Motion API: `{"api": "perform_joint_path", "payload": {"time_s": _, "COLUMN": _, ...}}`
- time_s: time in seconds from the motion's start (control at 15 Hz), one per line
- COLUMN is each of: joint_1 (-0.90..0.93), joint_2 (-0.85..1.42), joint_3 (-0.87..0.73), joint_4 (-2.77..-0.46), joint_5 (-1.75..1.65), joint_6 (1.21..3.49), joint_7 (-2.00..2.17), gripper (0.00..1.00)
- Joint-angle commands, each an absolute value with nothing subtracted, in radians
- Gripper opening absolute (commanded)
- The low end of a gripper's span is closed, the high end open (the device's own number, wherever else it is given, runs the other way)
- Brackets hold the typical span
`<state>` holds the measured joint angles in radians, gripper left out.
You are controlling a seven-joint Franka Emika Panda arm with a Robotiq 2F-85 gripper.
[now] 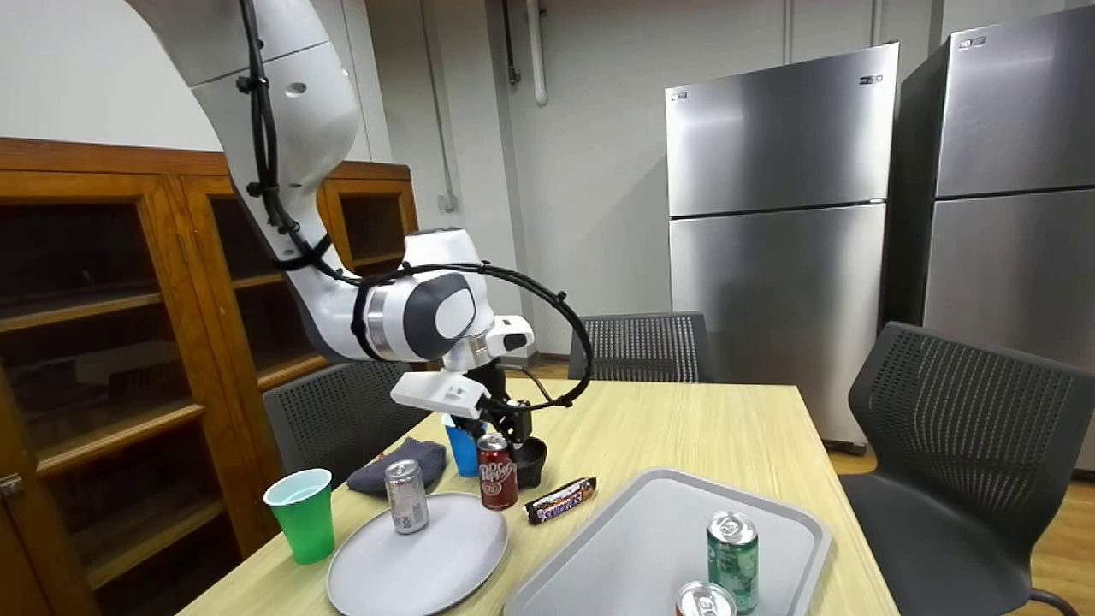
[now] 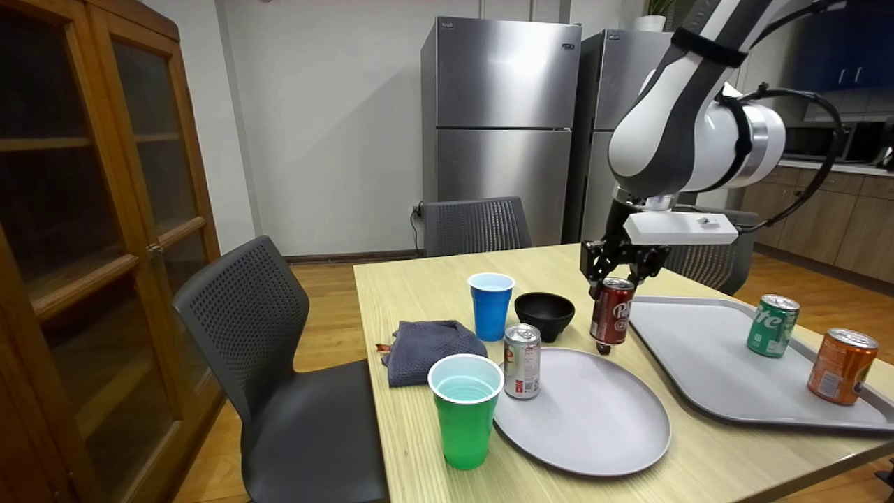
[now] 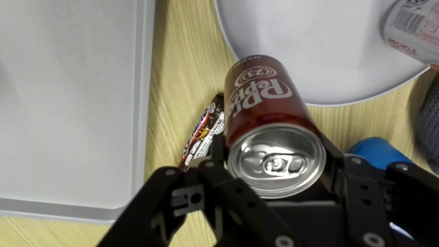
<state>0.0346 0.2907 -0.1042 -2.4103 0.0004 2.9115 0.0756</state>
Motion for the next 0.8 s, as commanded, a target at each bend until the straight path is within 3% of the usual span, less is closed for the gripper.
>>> {"api": "perform_joint_path", "payload": {"time_s": 0.0, "joint_1": 0.041, "joint_2": 0.248, "joint_3": -0.071, "joint_4": -2.442, "joint_5": -0.016, "joint_6": 2.91, "joint_7": 0.068, "gripper": 0.38}}
{"api": "perform_joint_path", "payload": {"time_s": 0.73, "joint_1": 0.068, "joint_2": 0.283, "joint_3": -0.026, "joint_4": -2.434, "joint_5": -0.044, "joint_6": 2.925, "joint_7": 0.054, "gripper": 0.38}}
